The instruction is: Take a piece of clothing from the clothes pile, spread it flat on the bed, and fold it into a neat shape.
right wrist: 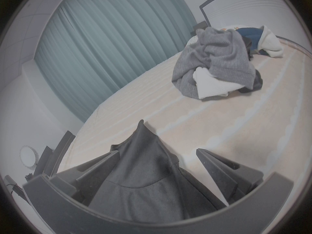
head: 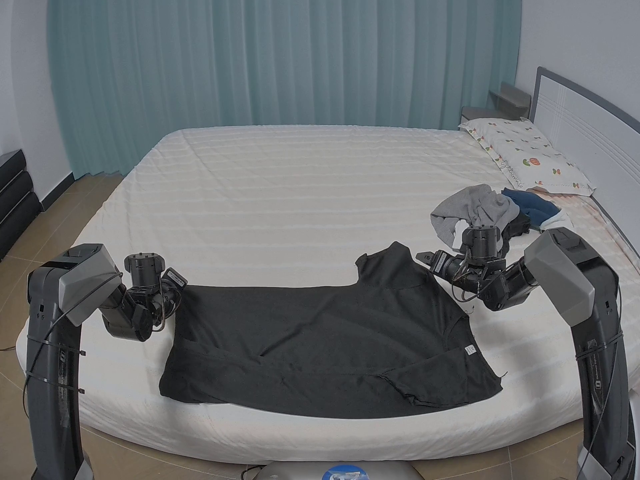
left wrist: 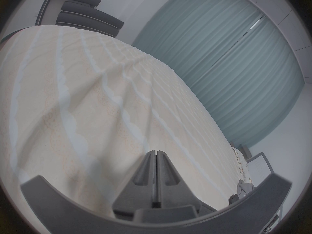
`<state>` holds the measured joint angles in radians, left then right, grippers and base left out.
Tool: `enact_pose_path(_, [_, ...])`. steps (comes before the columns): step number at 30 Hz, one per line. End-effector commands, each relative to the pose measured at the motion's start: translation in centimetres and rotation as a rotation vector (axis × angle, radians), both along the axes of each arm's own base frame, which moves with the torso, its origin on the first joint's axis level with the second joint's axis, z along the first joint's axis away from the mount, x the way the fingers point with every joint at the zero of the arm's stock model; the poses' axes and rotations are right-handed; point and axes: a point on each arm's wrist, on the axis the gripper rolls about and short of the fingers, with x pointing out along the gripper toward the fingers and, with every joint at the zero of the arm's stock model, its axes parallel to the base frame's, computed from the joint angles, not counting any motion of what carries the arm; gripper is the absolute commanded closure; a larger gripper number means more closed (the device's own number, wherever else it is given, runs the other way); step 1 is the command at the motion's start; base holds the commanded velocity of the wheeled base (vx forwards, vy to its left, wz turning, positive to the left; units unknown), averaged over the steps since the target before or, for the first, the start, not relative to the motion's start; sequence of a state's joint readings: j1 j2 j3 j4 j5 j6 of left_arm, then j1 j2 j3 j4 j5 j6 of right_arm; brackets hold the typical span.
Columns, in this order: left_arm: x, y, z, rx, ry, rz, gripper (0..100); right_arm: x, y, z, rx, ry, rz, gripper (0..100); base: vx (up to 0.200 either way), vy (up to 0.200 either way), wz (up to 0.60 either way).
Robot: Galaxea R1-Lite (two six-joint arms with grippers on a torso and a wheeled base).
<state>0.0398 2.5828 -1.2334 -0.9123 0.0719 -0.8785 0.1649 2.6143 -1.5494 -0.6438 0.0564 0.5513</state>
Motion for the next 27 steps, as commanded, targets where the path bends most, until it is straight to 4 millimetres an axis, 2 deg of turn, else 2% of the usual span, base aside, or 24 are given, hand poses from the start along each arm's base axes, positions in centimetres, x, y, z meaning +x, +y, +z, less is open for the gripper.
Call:
enact_pose_path(1, [0.0, 0.0, -0.1, 0.000, 0.003, 0.000, 100, 1.3, 0.4, -2.9, -0.018, 0.034, 0.015, 0, 0.000, 0.000, 0.00])
enact_pose_path(8, [0.0, 0.0, -0.2, -0.001, 0.005, -0.001, 100, 1.8, 0.4, -3.4, -0.011, 0.026, 0.014, 0, 0.000, 0.000, 0.00])
enact_pose_path(9, [0.0, 0.0, -0.2, -0.001, 0.005, -0.001, 100, 1.8, 0.5, -3.4, -0.010, 0.026, 0.017, 100, 0.000, 0.000, 0.00])
enact_pose_path(13, [0.0, 0.0, -0.1, -0.001, 0.005, 0.000, 100, 1.8, 0.3, -3.8, -0.015, 0.033, 0.021, 100, 0.000, 0.000, 0.00])
enact_pose_path(19, [0.0, 0.0, -0.1, -0.001, 0.006, -0.001, 100, 2.0, 0.0, -3.1, -0.004, 0.012, 0.016, 100, 0.000, 0.000, 0.00])
enact_pose_path(20, [0.0, 0.0, 0.0, -0.001, 0.006, -0.001, 100, 2.0, -0.5, -2.2, 0.005, 0.000, 0.004, 100, 0.000, 0.000, 0.00])
enact_pose_path(27, [0.0, 0.1, 0.6, -0.001, -0.009, 0.002, 100, 1.7, -1.9, 0.2, 0.051, -0.028, -0.038, 100, 0.000, 0.000, 0.00])
